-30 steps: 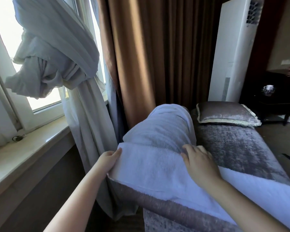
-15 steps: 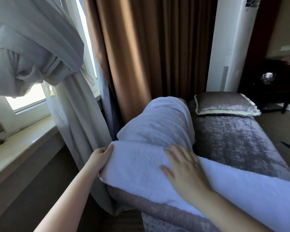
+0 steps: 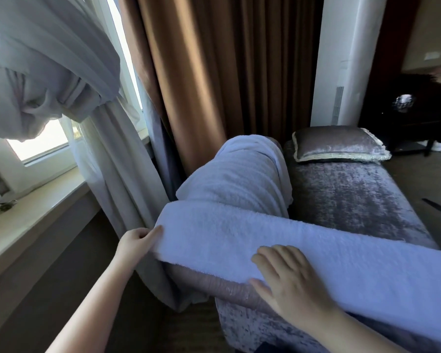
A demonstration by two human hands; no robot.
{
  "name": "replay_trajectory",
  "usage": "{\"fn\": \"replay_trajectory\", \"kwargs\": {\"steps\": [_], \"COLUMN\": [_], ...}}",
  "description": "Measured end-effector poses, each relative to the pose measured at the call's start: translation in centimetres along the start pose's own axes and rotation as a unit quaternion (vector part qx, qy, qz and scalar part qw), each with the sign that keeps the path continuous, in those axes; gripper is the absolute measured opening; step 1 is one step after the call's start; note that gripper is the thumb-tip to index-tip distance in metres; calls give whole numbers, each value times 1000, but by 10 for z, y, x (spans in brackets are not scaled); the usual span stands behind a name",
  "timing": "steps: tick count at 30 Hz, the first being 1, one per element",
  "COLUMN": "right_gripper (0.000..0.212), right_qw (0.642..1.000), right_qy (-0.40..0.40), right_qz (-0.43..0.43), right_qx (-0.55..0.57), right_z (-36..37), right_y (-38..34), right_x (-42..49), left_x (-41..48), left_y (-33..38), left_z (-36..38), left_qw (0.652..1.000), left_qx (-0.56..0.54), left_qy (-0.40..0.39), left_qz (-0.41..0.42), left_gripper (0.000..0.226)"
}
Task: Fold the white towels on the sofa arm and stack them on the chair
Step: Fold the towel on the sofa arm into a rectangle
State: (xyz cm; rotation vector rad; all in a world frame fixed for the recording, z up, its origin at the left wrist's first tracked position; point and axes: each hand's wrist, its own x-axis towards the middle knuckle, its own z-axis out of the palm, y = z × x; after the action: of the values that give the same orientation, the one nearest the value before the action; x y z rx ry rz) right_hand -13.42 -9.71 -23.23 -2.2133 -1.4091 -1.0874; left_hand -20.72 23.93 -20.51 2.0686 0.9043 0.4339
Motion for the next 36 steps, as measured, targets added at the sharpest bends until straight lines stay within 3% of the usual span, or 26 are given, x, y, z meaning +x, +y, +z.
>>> {"fn": "replay_trajectory", "kwargs": {"steps": [3,8,14,16,19,21,25,30,32,36], "right_gripper": [14,16,20,8,24,26,42,49,51,55], "right_qw": [1000,997,999,999,999,997,990,971,968,964], "right_qy": [25,79,1,-7,21,34,-33,-130,-136,-153], "right_qz": [-4,-15,-50,-46,10,57,140,202,213,215], "right_qx": [-17,-6,-18,0,27,30,-2,-1,7,14], "right_z": [1,-11,-2,-5,-12,-9,7,20,20,14], "right_y": [0,-4,-6,-3,4,10,21,28,26,26], "right_x": [-9,-4,-16,-15,2,17,41,52,48,50], "left_x": [-12,-20,-21,-19,-15,-11,-3,13,18,7], "left_y": [-2,11,-4,-3,8,15,28,41,39,38], "left_z": [-6,-13,2,5,1,-2,-6,-14,-4,23], "left_qw": [999,996,998,998,982,976,985,990,997,989], "left_qx": [-27,-70,0,-28,-160,-182,-118,-125,-46,119], "left_qy": [-37,28,-53,-47,-67,-90,-109,-60,-15,56], "left_qz": [8,51,-30,-43,-79,-80,-69,36,59,66], "left_gripper": [40,37,28,28,28,30,29,16,11,34]}}
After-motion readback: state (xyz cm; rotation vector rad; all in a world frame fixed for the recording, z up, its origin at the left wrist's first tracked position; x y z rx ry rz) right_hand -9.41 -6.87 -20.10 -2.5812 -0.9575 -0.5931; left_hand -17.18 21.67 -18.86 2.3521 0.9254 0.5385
